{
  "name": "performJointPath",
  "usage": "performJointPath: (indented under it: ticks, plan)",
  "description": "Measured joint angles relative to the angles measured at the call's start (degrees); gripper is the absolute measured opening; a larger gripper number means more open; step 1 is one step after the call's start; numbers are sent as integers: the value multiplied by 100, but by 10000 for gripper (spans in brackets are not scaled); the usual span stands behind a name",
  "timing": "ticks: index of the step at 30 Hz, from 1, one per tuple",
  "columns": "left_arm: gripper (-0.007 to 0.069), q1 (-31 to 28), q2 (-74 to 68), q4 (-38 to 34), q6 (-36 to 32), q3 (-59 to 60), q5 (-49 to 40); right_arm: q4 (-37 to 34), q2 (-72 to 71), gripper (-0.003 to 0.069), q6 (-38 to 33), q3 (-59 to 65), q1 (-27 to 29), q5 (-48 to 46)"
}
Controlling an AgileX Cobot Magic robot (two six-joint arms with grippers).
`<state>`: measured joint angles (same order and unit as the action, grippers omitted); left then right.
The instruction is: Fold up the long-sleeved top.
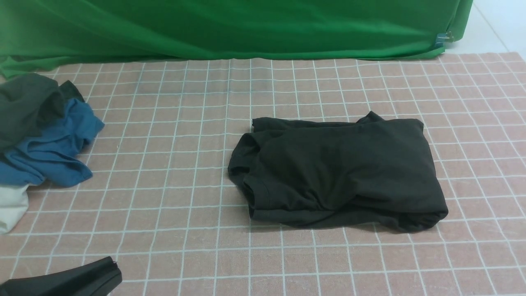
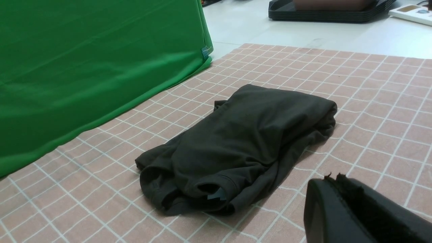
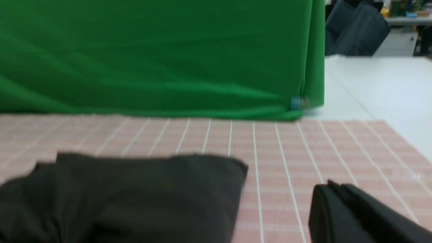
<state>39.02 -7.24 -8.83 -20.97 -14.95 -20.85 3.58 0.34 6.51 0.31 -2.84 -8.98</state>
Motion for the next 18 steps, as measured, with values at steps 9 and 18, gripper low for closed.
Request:
performJointPath:
  ticks: [9, 18]
  plan:
    - [18, 0, 0, 0, 0, 0, -12, -23, -18, 30, -148, 5, 18, -546]
    - [18, 0, 0, 0, 0, 0, -12, -23, -36, 43, -142, 5, 18, -550]
